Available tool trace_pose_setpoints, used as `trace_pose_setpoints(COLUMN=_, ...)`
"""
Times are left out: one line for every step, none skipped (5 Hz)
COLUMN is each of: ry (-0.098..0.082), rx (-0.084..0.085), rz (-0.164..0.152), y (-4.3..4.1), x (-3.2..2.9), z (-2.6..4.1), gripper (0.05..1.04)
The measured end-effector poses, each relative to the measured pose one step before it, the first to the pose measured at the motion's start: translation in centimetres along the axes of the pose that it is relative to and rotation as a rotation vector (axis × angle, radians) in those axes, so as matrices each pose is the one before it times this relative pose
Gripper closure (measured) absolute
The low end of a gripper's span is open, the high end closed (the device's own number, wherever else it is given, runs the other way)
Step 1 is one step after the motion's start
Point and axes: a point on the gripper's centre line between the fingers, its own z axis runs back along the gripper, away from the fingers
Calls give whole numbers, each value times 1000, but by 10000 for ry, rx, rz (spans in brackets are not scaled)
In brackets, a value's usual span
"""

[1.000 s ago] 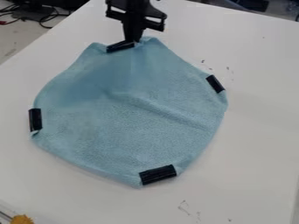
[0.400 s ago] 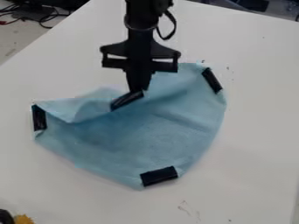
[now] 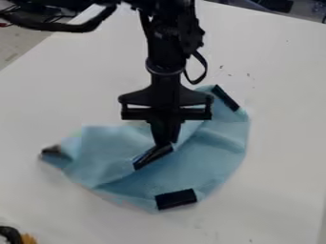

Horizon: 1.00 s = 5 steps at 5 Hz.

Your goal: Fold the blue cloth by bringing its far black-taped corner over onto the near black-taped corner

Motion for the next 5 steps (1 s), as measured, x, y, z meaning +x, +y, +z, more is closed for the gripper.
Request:
trace_pose_setpoints(ry=18, rx=176, rz=-248, y=-508, x=-1358, z=-756, gripper=1000)
trace_pose_setpoints(ry=-18, rx=15, rz=-225, y=-785, x=-784, z=-137, gripper=841)
trace_pose_setpoints(ry=229, rx=104, rz=-142, y=-221, x=-131, z=-348, gripper=572)
trace_pose_setpoints(ry=-43, rx=124, rz=-293, y=-480, x=743, z=812, gripper=264)
trace_pose_setpoints(ry=-163, rx=33, rz=-245, y=-830, x=351, z=346, gripper=71)
